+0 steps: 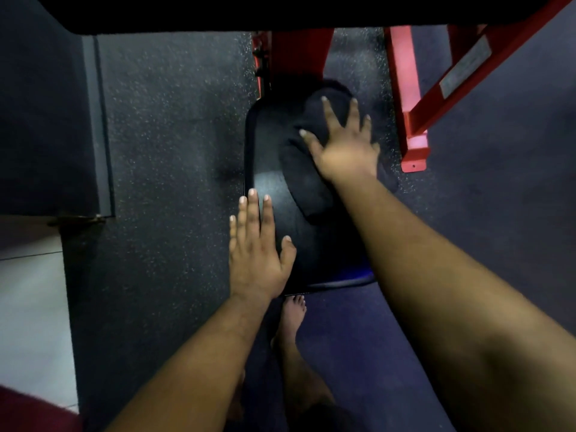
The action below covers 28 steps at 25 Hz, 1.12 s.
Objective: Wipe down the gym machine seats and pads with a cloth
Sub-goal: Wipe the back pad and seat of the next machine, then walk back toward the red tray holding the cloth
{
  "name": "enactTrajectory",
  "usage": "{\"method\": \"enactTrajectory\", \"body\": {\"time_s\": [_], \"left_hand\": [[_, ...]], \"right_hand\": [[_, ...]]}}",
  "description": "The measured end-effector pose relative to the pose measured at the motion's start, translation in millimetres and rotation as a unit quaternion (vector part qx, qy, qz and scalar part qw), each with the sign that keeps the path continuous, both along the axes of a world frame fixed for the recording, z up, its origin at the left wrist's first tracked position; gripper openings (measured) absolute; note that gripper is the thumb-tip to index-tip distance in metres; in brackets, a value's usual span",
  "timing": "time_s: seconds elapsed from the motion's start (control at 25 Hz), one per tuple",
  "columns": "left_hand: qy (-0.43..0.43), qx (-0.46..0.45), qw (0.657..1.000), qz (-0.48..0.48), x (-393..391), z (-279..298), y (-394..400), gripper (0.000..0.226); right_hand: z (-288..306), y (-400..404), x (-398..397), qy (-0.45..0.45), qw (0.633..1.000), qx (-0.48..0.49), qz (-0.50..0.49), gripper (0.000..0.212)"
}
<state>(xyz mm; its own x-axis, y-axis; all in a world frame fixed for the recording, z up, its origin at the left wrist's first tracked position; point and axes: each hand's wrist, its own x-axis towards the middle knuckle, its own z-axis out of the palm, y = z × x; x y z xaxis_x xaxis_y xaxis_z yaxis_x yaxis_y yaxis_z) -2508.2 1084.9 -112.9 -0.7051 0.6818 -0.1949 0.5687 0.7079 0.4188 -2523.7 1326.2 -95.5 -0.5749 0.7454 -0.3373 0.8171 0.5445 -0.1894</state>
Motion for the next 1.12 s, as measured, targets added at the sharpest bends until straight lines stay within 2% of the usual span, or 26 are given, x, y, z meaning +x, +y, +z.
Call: {"method": "enactTrajectory", "body": {"time_s": [0.12, 0.2, 0.28, 0.36, 0.48, 0.64, 0.8, 1.0, 1.12], "left_hand": [[-0.008, 0.003, 1.0, 0.001, -3, -3, -3, 0.078], [-0.018, 0.007, 1.0, -0.004, -5, -4, -4, 0.078], [-0.024, 0.013, 1.0, -0.01, -6, -1, -4, 0.077], [-0.027, 0.005, 0.999, -0.018, -5, 3, -3, 0.076], [-0.041, -0.061, 0.996, -0.043, -11, 15, -2, 0.076], [-0.065, -0.16, 0.97, -0.172, -43, 64, -15, 0.081], [-0.058, -0.162, 0.945, -0.278, -43, 140, -42, 0.083], [0.019, -0.141, 0.882, -0.448, 14, 238, -72, 0.091], [0.049, -0.134, 0.833, -0.535, 62, 278, -72, 0.093]], "right_hand": [[1, 4, -15, -0.013, 0.998, -0.007, 0.067, 0.083], [4, -18, 29, -0.003, 0.991, 0.033, 0.128, 0.082], [9, -53, 79, 0.003, 0.991, 0.057, 0.12, 0.077], [17, -87, 116, -0.003, 0.996, 0.051, 0.074, 0.071], [25, -129, 155, -0.036, 0.999, 0.022, 0.022, 0.063], [66, -158, 166, -0.069, 0.995, -0.052, -0.056, 0.053], [141, -207, 187, -0.074, 0.982, -0.071, -0.156, 0.04], [238, -302, 269, -0.059, 0.948, -0.047, -0.308, 0.033], [270, -342, 317, -0.044, 0.923, -0.031, -0.381, 0.034]]}}
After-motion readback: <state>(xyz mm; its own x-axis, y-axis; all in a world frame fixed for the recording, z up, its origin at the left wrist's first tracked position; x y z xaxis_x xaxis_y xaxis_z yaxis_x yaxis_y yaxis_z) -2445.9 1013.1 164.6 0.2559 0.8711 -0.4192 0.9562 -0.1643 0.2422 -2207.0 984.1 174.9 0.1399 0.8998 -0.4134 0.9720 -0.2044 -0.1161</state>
